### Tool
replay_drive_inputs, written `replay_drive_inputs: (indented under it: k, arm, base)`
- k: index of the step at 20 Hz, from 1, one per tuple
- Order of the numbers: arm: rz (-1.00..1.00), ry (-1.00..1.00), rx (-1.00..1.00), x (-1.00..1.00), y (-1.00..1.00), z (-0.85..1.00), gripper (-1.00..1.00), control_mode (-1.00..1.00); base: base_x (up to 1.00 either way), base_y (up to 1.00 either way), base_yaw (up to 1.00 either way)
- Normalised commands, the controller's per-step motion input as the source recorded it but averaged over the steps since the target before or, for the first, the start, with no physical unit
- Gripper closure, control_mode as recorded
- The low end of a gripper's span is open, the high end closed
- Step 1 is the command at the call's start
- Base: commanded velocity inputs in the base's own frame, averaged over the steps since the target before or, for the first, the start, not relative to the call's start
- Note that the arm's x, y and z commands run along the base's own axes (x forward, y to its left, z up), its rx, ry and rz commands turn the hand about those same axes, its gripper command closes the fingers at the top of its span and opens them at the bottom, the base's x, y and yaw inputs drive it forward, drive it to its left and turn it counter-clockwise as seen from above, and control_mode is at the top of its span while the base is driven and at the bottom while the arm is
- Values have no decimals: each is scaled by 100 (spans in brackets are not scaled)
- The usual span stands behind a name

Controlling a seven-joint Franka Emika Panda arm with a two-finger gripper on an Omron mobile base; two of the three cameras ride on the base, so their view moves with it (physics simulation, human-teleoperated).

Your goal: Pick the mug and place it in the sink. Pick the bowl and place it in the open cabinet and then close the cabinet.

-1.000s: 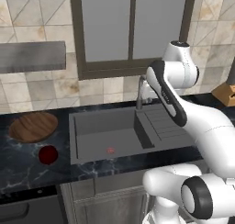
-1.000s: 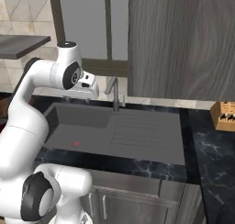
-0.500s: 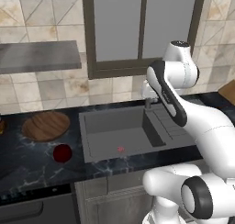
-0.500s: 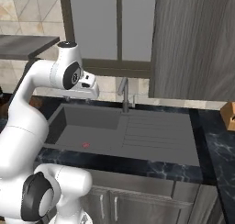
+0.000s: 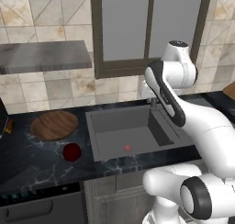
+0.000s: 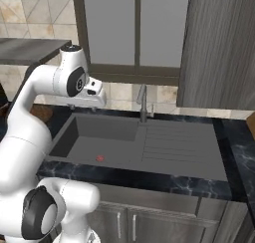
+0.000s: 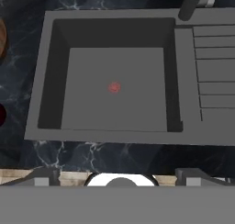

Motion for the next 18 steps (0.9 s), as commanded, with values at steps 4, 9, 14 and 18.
replay_drive_inputs:
  k: [4,9,14,18]
  arm:
    - [0,0,0,-11,5,0,-100,-100]
    - [-2,-2,-3,-23,83,0,-100,-100]
    - [-6,0,-12,-1,100,-2,-100,-100]
    - [-4,8,0,0,58,-20,-100,-100]
  base:
    - [0,0,0]
    - [0,0,0]
    - [0,0,0]
    - [0,0,0]
